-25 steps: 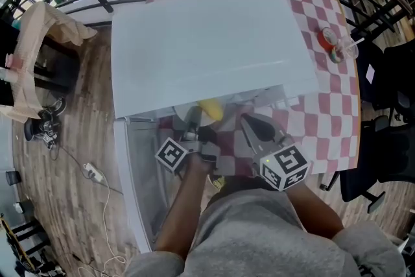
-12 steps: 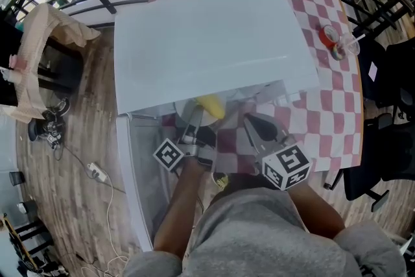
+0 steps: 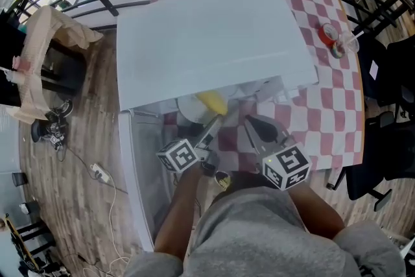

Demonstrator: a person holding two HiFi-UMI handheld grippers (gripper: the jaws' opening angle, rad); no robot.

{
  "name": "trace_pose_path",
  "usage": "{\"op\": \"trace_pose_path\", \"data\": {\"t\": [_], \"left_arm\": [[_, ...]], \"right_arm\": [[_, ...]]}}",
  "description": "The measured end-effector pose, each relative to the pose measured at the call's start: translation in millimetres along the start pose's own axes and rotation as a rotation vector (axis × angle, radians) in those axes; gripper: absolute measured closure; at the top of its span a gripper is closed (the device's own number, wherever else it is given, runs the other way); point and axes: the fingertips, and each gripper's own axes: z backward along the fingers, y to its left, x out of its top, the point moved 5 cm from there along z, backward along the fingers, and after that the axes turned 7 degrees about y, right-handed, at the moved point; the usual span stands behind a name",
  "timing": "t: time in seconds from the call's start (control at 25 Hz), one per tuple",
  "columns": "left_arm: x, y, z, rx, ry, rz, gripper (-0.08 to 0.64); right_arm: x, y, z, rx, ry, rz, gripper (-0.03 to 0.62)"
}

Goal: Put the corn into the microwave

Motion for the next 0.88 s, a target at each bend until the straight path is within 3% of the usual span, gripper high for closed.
{"op": "trace_pose_path", "data": {"t": [0.16, 0.32, 0.44, 0.56, 0.88], "left_arm": [[-10, 0, 11, 0.208, 0.046, -0.228, 0.098], [-7, 0, 27, 0.473, -0.015, -0.517, 0.078], [-7, -1, 27, 0.57, -0.016, -0.657, 0.086], [-8, 0, 22, 0.584, -0.008, -0.662, 0.17], [1, 3, 9, 0.608, -0.006, -0.616, 0.224]], "right_arm": [[-1, 3, 5, -0.006, -0.011, 0.004, 0.594], [-2, 6, 12, -0.012, -0.031, 0.007, 0.594], [-5, 9, 20, -0.02, -0.048, 0.029, 0.594], [-8, 9, 27, -0.033, -0.051, 0.044, 0.594], [-13, -1, 36, -0.059, -0.049, 0.029, 0.594]]}}
